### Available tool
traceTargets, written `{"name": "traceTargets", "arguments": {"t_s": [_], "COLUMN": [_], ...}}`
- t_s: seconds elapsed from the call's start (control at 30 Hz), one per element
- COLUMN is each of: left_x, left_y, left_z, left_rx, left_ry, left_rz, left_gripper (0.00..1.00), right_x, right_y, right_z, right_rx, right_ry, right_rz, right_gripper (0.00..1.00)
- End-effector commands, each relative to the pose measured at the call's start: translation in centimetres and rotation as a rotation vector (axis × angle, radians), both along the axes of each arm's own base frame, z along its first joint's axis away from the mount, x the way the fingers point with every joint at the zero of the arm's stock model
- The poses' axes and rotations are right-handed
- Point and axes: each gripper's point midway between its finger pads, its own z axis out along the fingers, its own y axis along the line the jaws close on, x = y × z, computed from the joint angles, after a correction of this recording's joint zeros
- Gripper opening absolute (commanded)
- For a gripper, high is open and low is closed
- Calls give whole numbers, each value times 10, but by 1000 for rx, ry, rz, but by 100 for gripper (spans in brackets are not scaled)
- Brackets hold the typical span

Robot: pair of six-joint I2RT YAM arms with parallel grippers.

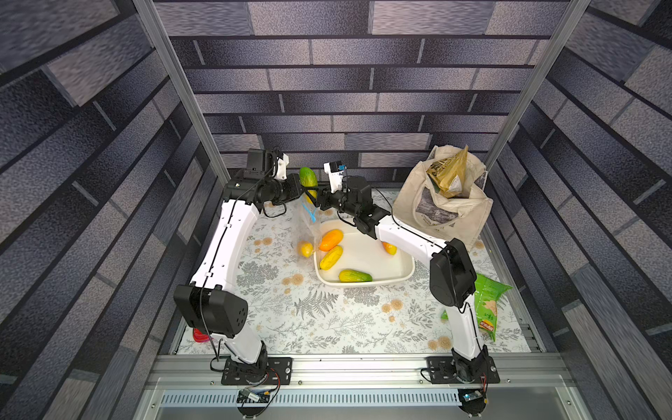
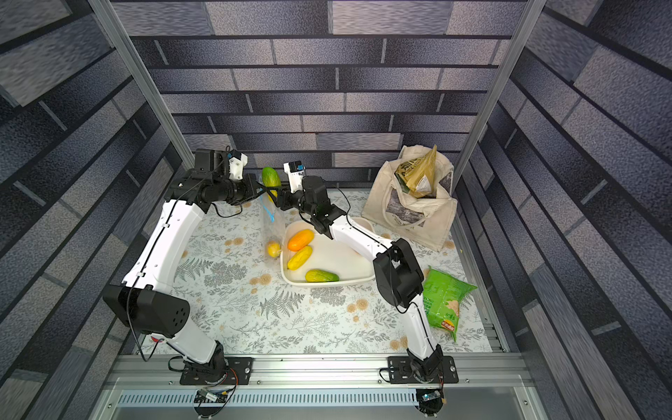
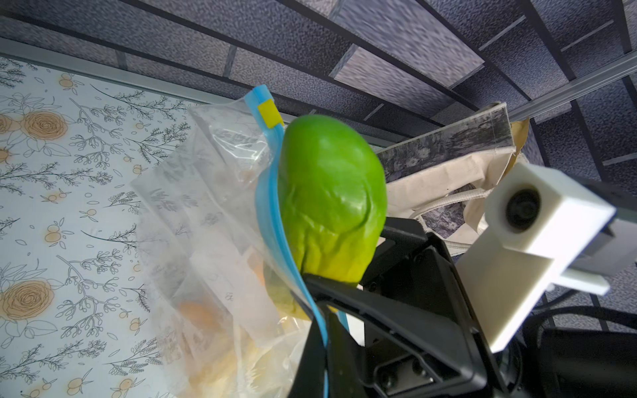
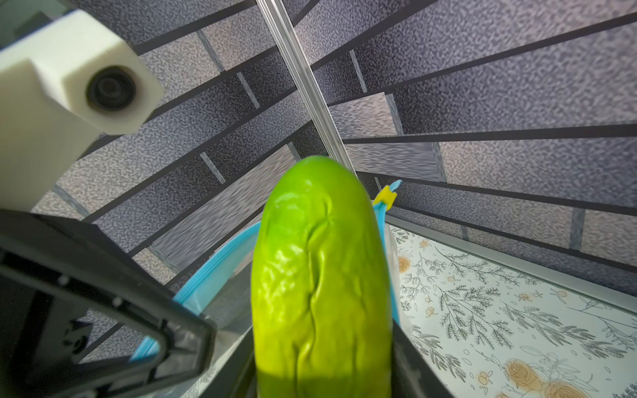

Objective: Place the mango in a zip-top bag and seal the zipper
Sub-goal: Place the mango in the zipper food storage bag.

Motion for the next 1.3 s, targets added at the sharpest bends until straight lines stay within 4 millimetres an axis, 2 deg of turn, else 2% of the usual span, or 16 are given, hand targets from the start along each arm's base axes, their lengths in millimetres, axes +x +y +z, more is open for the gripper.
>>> {"name": "traceTargets", "arguments": {"t_s": [0.0, 0.03, 0.17, 0.23, 0.3, 0.4, 0.53, 0.6, 0.7, 0.8, 0.9, 1.03, 1.17, 1.27], "left_x": [-10, -10, -10, -12, -14, -15, -13, -12, -10, -10, -8, -8, -7, -6], "left_y": [4, 4, 11, 15, 21, 26, 26, 23, 17, 12, 12, 11, 12, 16], "left_z": [12, 12, 19, 23, 25, 22, 13, 9, 4, -3, -8, -11, -10, -12], "left_rx": [13, 14, 12, 10, 25, 45, 52, 43, 32, 40, 44, 43, 41, 46], "left_ry": [-40, -40, -54, -64, -72, -70, -48, -43, -34, -23, -15, -7, -13, -7], "left_rz": [-8, -7, 16, 26, 44, 57, 56, 46, 29, 17, 21, 20, 22, 34], "left_gripper": [0, 0, 0, 0, 0, 0, 0, 0, 0, 0, 0, 0, 0, 0], "right_x": [-3, -3, 4, 11, 11, -2, -13, -20, -30, -33, -33, -33, -47, -49], "right_y": [0, -1, -8, -11, -10, -1, -3, 0, 7, 8, 8, 1, 13, 19], "right_z": [-1, -2, -14, -22, -26, -22, -17, -14, -8, 1, 13, 28, 29, 10], "right_rx": [-30, -40, -149, -229, -268, -280, -274, -248, -207, -173, -97, 14, 12, -93], "right_ry": [4, 8, 15, 16, 23, 20, 70, 109, 140, 143, 174, 139, 50, 45], "right_rz": [14, 14, -57, -101, -88, 0, 30, 65, 118, 120, 107, 48, 92, 81], "right_gripper": [50, 50, 30, 24, 25, 35, 52, 57, 58, 54, 39, 25, 23, 28]}}
